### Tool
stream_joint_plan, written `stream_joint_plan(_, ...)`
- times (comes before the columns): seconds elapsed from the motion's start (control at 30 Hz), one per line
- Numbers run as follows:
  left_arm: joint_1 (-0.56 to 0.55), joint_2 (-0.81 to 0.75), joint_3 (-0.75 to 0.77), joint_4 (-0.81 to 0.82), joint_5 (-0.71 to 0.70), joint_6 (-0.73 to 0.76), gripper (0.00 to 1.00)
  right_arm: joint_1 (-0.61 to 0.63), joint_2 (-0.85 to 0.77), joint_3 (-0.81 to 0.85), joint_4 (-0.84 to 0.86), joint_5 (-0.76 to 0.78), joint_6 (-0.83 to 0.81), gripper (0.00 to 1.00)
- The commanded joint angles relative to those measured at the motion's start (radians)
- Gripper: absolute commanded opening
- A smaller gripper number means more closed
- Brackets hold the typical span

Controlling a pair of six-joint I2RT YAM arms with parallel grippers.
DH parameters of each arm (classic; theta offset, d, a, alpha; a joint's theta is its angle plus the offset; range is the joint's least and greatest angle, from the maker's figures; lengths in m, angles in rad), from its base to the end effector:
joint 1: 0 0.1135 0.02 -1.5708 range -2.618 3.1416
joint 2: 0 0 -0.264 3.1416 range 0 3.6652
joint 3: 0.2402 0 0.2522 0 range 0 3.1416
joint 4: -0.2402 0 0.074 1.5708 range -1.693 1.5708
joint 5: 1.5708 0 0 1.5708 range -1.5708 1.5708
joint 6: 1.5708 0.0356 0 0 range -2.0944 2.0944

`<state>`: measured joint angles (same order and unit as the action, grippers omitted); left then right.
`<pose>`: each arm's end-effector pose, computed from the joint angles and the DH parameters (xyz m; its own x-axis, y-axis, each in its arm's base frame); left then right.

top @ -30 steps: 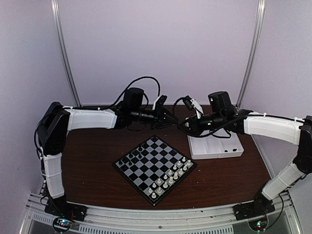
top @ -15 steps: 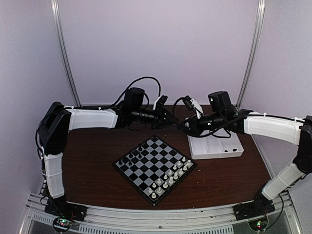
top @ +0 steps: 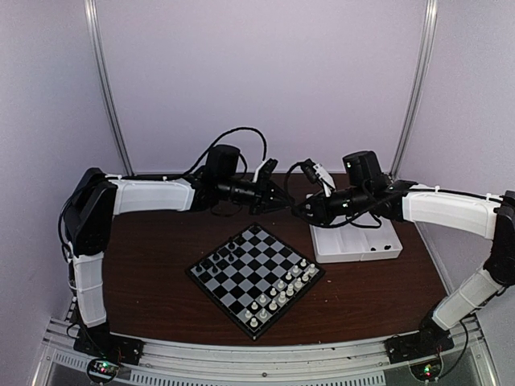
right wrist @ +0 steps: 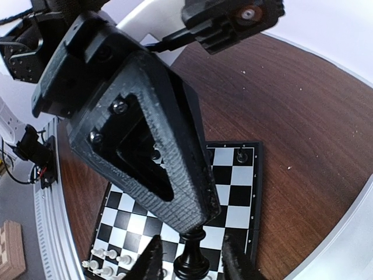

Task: Set up the chess pieces on the board
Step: Place the chess piece on the chessboard.

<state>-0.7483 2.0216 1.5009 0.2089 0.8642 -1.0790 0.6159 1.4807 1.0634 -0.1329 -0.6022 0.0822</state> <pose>0.3259 -0.3395 0.2515 -0.9632 0.1133 -0.2438 0.2609 0.1761 -0.9492 0.2598 0.2086 0.2780 -0.4968 -0.2687 -0.8252 -0.8322 0.4172 0.3652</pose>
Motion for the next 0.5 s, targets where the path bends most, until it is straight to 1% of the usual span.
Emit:
stream_joint_plan(0.0,-0.003,0.006,0.036,-0.043,0.002,0.076,0.03,0.007,-0.016,0.02,-0.003,0.018,-0.005,0.41)
stream_joint_plan(0.03,-0.003,0.001,0.037,-0.07,-0.008,0.102,0.03,0.007,-0.024,0.015,0.0,0.023,-0.008,0.46)
stream_joint_plan(0.07,-0.003,-0.007,0.04,-0.098,-0.02,0.141,0.03,0.006,-0.034,0.007,0.0,0.034,-0.01,0.53)
stream_joint_plan(0.1,-0.003,-0.017,0.043,-0.138,-0.039,0.164,0.03,0.007,-0.045,0.003,-0.001,0.046,-0.012,0.58)
stream_joint_plan(0.17,-0.003,-0.04,0.057,-0.249,-0.088,0.249,0.03,0.005,-0.07,-0.015,-0.005,0.074,-0.016,0.72)
stream_joint_plan(0.2,-0.003,-0.054,0.068,-0.319,-0.126,0.306,0.03,0.005,-0.083,-0.025,-0.007,0.087,-0.017,0.76)
stream_joint_plan(0.27,-0.003,-0.084,0.087,-0.451,-0.218,0.427,0.03,0.002,-0.113,-0.052,-0.007,0.13,-0.019,0.82)
stream_joint_plan(0.33,-0.003,-0.127,0.095,-0.558,-0.316,0.523,0.04,-0.001,-0.151,-0.094,0.015,0.201,-0.012,0.86)
stream_joint_plan(0.4,-0.002,-0.163,0.088,-0.655,-0.418,0.601,0.04,-0.01,-0.193,-0.145,0.043,0.296,0.006,0.89)
stream_joint_plan(0.47,-0.002,-0.206,0.064,-0.704,-0.519,0.661,0.04,-0.018,-0.238,-0.199,0.074,0.408,0.027,0.96)
